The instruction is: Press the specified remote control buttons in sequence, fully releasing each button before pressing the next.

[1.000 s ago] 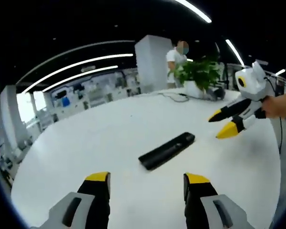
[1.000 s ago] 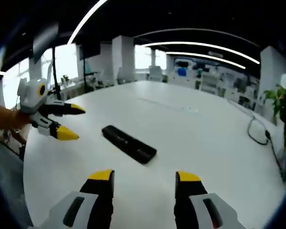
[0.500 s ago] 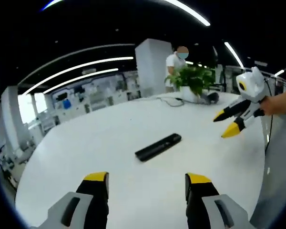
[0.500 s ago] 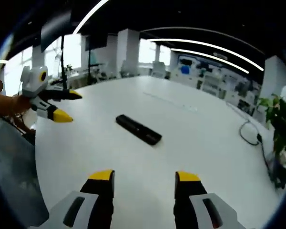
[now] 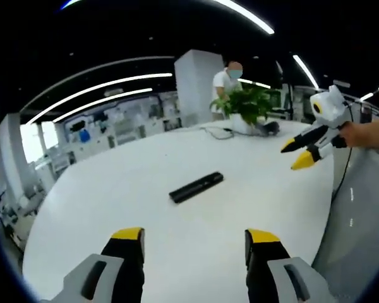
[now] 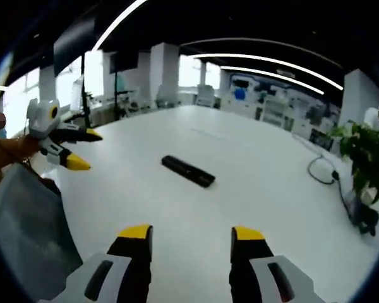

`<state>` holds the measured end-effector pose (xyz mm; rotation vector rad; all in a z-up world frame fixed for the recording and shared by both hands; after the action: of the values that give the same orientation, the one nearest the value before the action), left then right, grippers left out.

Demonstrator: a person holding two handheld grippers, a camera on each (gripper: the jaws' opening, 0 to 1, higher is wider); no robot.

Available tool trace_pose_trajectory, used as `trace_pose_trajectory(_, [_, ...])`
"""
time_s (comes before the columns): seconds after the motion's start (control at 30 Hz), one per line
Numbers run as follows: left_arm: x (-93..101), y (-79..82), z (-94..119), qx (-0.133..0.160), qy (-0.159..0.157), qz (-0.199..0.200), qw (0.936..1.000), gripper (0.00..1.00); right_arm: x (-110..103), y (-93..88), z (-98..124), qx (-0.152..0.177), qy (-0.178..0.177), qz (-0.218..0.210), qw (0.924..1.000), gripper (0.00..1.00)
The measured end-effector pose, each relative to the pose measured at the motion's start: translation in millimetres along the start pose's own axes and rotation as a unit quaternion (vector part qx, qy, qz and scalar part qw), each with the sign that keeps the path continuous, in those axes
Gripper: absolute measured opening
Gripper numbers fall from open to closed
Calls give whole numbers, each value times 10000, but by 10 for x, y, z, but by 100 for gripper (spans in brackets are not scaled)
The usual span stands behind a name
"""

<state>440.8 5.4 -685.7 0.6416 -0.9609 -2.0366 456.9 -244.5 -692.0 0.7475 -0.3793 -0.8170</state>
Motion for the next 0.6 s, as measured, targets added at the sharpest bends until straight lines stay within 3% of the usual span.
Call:
trace_pose_trajectory(0.13, [13, 24, 129, 56, 162, 19, 9999, 64, -65, 29, 170, 168, -86, -11, 9998, 46])
trace_pose_trajectory(0.33, [142, 163, 277, 402, 345, 217, 9984, 63, -167, 149, 362, 579, -271, -13, 9980, 46])
trace_pose_trajectory(0.6, [238, 358, 309, 700, 360, 307, 9964, 62, -161, 141, 367, 729, -449, 29, 9963, 45])
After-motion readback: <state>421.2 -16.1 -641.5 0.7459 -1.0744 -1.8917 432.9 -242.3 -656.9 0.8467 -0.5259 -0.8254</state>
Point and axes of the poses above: the point that each gripper's makers call its tool centre point, and the gripper's own axes: z roughly backward along the fingers, x roughly to its right, y roughly out of its top, the point moved 1 cm from there along z, roughly backward along the fingers, and after that the axes turned 10 degrees about -x, right-handed, at the moved point
